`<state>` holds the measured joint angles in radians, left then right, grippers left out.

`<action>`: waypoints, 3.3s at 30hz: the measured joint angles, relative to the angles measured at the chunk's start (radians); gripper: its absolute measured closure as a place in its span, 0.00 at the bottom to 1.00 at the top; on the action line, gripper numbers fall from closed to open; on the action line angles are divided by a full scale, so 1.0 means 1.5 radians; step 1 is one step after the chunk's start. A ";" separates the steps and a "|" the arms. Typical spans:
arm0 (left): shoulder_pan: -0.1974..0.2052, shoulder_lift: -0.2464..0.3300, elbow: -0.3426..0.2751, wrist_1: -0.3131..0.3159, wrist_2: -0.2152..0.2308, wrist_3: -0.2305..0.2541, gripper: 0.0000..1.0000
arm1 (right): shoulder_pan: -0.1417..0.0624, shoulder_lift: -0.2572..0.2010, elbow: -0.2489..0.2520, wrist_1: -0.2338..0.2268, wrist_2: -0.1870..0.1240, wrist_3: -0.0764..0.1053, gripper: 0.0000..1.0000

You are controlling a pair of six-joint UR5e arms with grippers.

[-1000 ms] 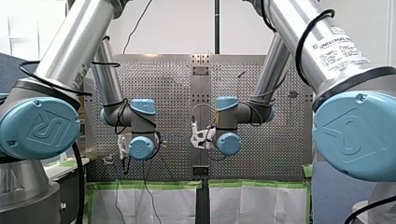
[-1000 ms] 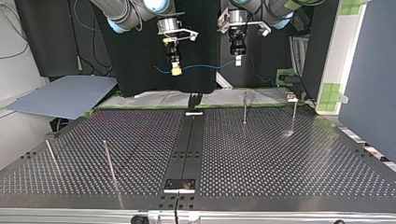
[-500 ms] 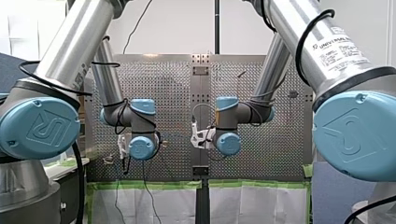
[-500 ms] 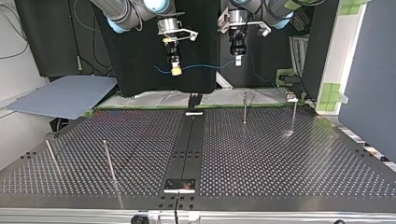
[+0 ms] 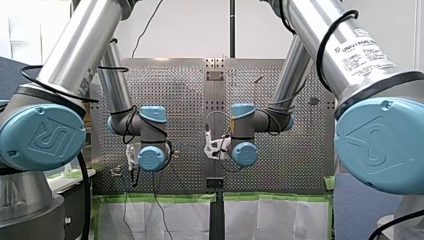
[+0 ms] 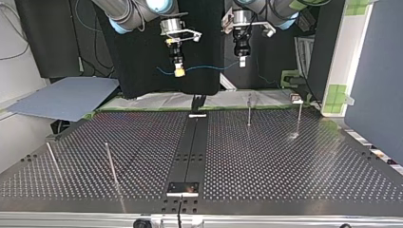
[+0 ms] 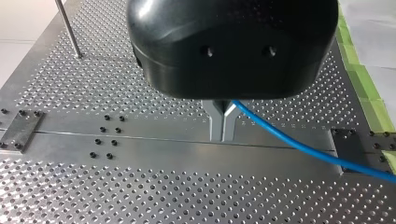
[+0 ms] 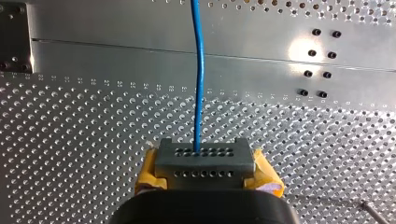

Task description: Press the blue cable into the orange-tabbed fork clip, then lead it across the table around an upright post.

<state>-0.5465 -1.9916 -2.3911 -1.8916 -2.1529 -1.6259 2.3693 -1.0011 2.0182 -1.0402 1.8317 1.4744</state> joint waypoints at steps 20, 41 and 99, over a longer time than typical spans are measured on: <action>0.000 0.000 0.000 0.000 0.000 0.000 1.00 | 0.000 0.000 0.000 0.000 0.000 0.000 1.00; -0.013 -0.007 -0.028 -0.029 0.010 0.000 1.00 | 0.001 0.000 0.001 0.001 0.000 0.000 1.00; 0.046 0.012 -0.030 -0.058 0.049 -0.071 1.00 | 0.013 0.059 -0.088 0.128 0.069 0.070 1.00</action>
<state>-0.4781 -1.9729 -2.4360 -1.9781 -2.0797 -1.7329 2.3891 -0.9119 1.8863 -0.8484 1.9349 1.5797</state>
